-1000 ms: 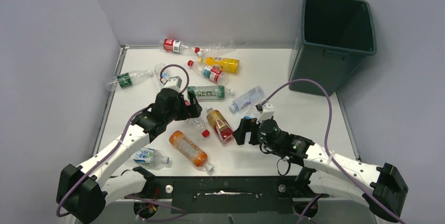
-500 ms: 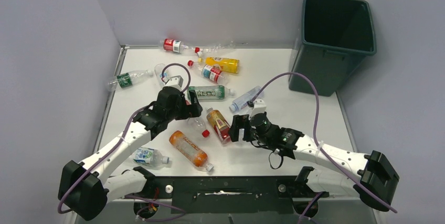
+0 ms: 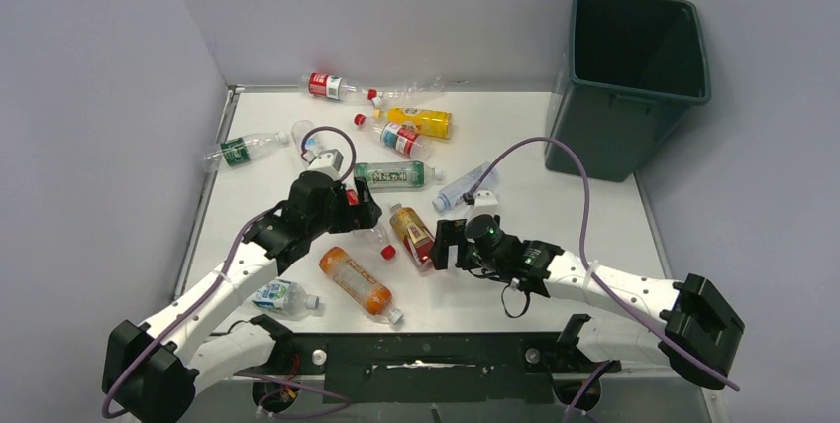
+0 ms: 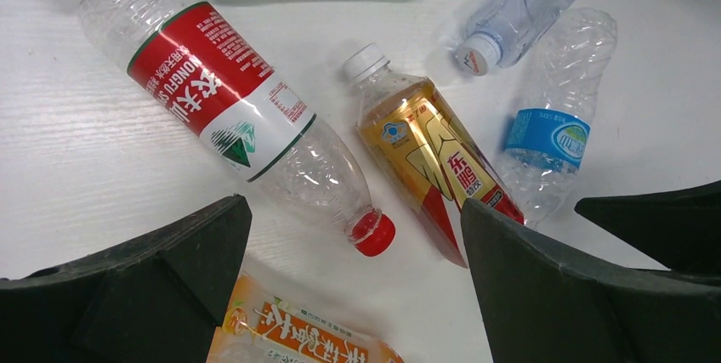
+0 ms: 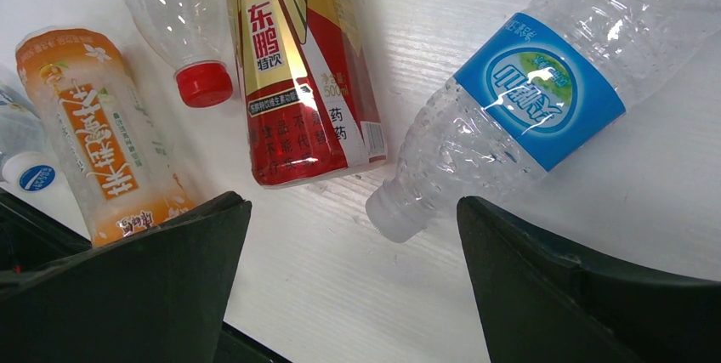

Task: Put the plastic bottles in the bin
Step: Pick up the plastic bottle at the center of the board.

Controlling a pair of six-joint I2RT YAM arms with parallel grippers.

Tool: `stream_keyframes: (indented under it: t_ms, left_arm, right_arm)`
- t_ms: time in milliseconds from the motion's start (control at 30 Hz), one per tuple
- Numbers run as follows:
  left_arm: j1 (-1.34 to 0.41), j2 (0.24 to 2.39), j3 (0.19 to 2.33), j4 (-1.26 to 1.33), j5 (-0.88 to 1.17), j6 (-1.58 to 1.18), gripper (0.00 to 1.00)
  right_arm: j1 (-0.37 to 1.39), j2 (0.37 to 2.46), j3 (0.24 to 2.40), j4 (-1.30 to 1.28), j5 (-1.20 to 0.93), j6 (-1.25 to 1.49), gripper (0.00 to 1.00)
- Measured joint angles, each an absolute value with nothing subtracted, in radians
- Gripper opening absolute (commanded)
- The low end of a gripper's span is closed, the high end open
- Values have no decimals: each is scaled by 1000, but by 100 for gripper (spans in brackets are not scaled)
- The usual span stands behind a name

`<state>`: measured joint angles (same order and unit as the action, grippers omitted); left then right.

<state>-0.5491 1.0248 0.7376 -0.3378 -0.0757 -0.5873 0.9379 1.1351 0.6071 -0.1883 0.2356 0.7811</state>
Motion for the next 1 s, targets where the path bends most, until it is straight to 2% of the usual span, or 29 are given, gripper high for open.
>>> stream_keyframes:
  t_ms: [467, 800, 1000]
  left_arm:
    - [-550, 1037, 724, -330, -51, -588, 98]
    - [-549, 1037, 724, -319, -47, -587, 98]
    - [-549, 1031, 722, -316, -43, -588, 98]
  right_arm:
    - [938, 1216, 654, -218, 247, 788, 98]
    - [913, 1317, 873, -450, 441, 782, 99]
    - [847, 1351, 889, -519, 468, 797, 100]
